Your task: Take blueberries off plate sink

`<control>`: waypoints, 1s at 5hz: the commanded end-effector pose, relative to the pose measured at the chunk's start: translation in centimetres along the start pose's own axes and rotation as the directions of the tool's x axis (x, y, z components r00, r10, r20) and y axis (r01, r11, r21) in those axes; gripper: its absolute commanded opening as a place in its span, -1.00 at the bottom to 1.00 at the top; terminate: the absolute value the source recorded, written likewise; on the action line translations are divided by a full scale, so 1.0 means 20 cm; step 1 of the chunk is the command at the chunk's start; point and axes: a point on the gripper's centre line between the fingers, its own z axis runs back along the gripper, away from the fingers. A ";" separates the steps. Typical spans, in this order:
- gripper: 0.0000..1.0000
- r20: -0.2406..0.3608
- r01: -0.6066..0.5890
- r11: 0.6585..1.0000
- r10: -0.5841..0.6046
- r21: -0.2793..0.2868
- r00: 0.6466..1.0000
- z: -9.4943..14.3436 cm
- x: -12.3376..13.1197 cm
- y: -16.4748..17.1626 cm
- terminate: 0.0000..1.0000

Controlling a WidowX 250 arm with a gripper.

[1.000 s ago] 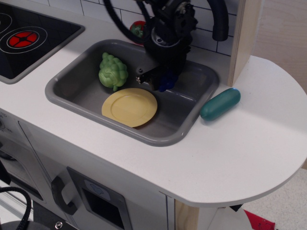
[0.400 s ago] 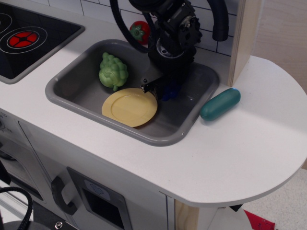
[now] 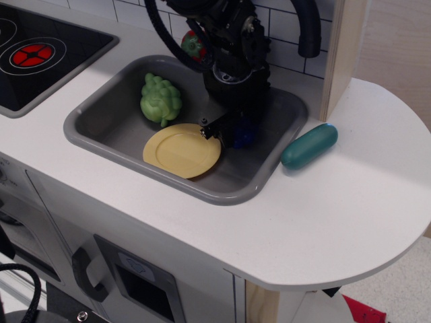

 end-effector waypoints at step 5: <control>1.00 -0.088 -0.168 0.979 0.158 -0.117 0.983 0.54 0.20 -0.11 -1.00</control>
